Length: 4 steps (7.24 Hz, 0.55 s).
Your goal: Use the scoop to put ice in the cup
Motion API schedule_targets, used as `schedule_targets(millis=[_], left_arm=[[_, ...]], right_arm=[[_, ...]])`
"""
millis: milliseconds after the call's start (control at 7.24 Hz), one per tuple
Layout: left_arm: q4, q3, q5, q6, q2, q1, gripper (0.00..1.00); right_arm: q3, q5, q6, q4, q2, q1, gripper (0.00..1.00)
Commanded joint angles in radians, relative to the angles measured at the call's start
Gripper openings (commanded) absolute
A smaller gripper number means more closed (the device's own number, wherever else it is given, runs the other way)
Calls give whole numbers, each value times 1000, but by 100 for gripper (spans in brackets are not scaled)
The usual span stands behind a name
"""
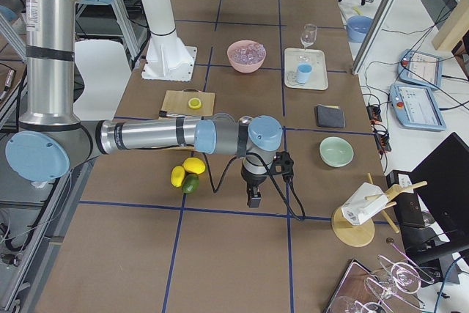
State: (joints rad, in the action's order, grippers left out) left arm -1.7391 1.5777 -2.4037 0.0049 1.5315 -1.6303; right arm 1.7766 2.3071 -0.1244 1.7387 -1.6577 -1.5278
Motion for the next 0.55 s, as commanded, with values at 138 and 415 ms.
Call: schedule_targets(millis=[138,415], left_arm=[[9,22,4,-2,-4,-3,100],[129,89,64,9,6,-2,100]], right_arm=[[3,0,0,-1,-1,0,100],[3,0,0,-1,-1,0,100]])
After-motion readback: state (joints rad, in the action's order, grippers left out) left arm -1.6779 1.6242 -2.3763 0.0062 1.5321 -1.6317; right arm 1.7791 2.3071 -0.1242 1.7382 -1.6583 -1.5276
